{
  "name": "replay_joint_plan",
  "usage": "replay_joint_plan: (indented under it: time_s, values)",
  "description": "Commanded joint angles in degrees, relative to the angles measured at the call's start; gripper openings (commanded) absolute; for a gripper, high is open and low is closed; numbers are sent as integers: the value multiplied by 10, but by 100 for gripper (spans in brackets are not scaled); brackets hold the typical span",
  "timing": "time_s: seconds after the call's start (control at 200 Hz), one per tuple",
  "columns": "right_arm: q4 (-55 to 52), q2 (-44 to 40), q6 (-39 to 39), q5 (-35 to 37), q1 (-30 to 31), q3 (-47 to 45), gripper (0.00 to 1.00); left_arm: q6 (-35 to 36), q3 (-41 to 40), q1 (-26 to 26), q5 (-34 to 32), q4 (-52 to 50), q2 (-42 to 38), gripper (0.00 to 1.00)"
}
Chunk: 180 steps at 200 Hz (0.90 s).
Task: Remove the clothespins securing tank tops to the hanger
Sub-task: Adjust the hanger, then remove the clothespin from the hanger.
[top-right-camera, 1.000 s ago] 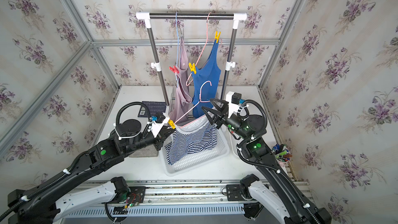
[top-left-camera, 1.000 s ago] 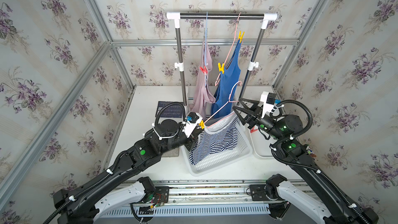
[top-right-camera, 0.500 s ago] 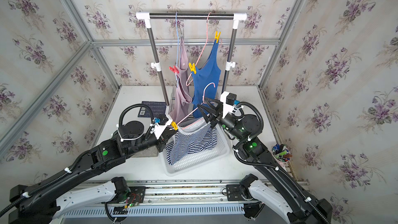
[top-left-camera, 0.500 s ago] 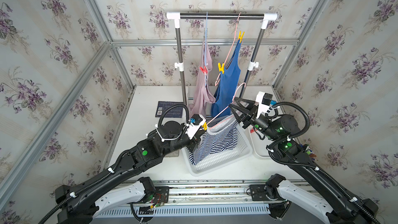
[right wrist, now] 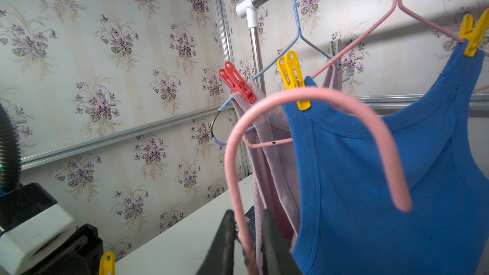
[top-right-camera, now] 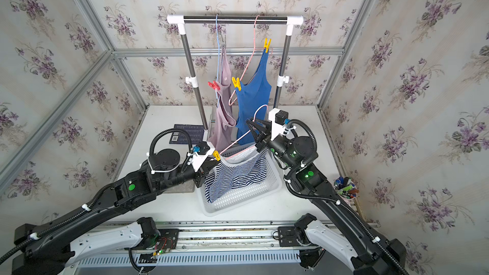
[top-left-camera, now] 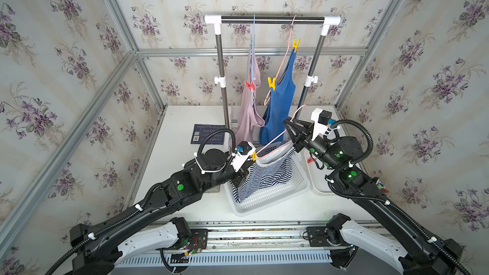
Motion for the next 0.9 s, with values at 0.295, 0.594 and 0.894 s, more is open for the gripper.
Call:
replay_joint_plan:
  time_s: [0.295, 0.594, 0.894]
  values:
    - [24, -4, -3, 0, 0, -19, 0, -4, -16, 0, 38, 37, -28, 69]
    - [52, -12, -5, -6, 0, -44, 0, -9, -22, 7, 58, 40, -68, 99]
    - [72, -11, 1, 12, 0, -54, 0, -46, 10, 29, 124, 37, -52, 98]
